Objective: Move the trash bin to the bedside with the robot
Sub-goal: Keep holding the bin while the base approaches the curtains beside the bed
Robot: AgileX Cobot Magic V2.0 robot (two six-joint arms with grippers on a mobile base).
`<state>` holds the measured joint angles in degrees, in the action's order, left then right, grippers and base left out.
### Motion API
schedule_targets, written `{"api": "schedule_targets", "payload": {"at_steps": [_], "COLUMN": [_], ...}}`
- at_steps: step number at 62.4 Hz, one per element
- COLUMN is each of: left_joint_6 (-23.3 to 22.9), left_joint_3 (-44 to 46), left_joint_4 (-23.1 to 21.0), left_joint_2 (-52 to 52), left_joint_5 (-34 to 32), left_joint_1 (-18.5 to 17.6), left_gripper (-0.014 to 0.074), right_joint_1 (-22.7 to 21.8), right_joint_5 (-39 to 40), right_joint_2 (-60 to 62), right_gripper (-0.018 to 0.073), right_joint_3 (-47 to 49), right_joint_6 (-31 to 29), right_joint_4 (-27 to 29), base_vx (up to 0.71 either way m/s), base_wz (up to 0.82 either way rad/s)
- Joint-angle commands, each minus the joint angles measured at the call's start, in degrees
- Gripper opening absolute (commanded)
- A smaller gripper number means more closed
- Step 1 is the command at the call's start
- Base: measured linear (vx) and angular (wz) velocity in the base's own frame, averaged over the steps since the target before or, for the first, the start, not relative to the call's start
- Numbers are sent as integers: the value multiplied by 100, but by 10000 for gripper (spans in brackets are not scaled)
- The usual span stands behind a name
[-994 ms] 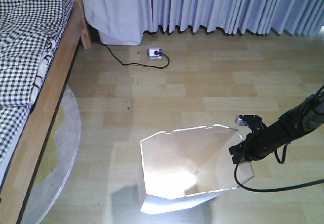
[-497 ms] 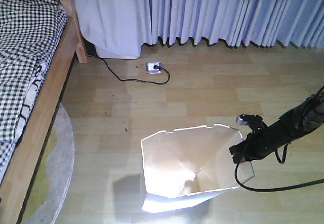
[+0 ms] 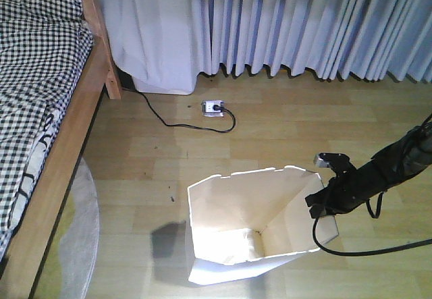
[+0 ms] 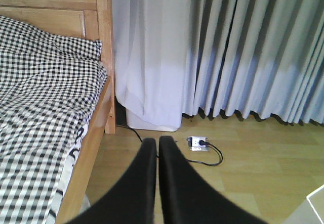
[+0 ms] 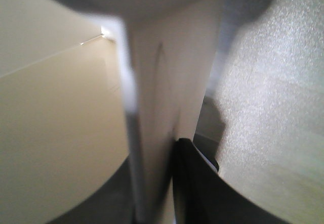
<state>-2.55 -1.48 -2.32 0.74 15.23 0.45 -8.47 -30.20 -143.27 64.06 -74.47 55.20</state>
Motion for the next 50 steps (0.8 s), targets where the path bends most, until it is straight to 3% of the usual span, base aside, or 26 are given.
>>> {"api": "schedule_targets", "payload": {"at_steps": [1, 50], "left_joint_6": [-32, -32], "left_joint_3": [-107, -107], "left_joint_4": [-25, -25], "left_joint_2": [82, 82], "left_joint_5": [-396, -396], "left_joint_1": [-1, -1], "left_gripper": [-6, -6], "right_joint_1": [-17, -17], "right_joint_5": [-968, -968], "right_joint_2": [449, 449], "right_gripper": [-5, -5], "right_joint_3": [74, 74], "right_joint_6": [-47, -47], "right_joint_4": [317, 317], "base_vx": [25, 25], "base_wz": [4, -3]}}
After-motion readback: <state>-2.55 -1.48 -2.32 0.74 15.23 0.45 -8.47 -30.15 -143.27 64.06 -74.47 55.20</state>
